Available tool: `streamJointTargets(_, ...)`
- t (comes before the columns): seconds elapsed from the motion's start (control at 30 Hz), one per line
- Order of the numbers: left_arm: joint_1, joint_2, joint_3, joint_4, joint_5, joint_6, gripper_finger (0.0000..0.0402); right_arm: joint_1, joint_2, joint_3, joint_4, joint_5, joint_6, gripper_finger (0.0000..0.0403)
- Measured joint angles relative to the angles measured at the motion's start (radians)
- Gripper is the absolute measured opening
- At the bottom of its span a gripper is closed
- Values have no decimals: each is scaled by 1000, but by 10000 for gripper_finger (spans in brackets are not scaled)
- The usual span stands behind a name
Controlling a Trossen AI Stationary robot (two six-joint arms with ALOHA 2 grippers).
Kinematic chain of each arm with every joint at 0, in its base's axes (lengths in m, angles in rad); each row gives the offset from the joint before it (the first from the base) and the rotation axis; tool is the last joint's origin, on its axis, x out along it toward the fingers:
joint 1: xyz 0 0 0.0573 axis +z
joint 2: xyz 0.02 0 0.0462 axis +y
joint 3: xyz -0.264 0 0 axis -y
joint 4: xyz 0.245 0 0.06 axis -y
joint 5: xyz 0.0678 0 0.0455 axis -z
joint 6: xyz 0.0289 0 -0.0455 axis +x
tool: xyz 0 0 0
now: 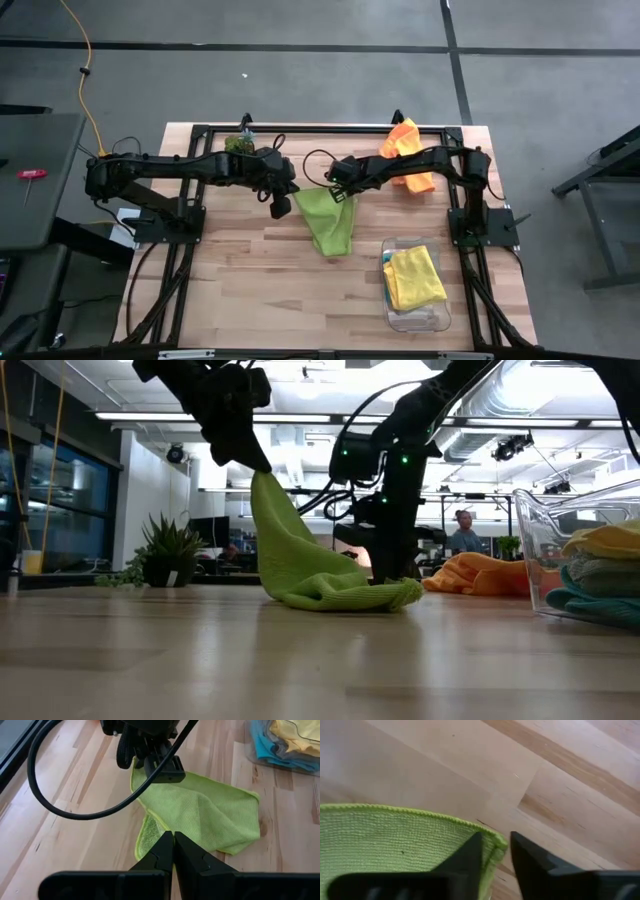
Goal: Fold microfiber towels
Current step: Fold the green microfiber cloth
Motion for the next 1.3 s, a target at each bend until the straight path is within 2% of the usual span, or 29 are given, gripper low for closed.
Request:
streamJointTargets(0.1, 0, 0, 0, 0, 0, 1, 0, 0, 0, 0, -3, -11, -13, 24)
streamJointTargets(0.17, 1, 0, 0, 4, 0, 2, 0, 0, 0, 0, -4, -18, -42, 9)
streamJointTargets(0.33, 22, 0, 6, 15, 0, 1, 0, 0, -52, 0, -36, -27, -110, 3)
streamJointTargets(0.53, 79, -36, 55, 14, 0, 10, 0, 0, -220, 0, -22, -19, -236, 1)
streamJointTargets(0.77, 171, -95, 140, 9, -69, 121, 0, -14, -442, 0, 82, -83, -486, 1)
streamJointTargets(0.93, 251, -103, 250, 6, -109, 251, 0, -89, -564, 0, 157, -164, -657, 0)
streamJointTargets(1.03, 299, -103, 306, 16, -126, 359, 0, -134, -599, 0, 191, -175, -783, 0)
streamJointTargets(1.17, 349, -102, 353, 15, -214, 484, 0, -182, -612, 0, 229, -231, -895, 0)
streamJointTargets(1.23, 367, -105, 357, 14, -244, 506, 0, -191, -612, 0, 238, -253, -942, 0)
streamJointTargets(1.3, 378, -105, 357, -14, -229, 483, 0, -185, -612, 0, 231, -263, -962, 0)
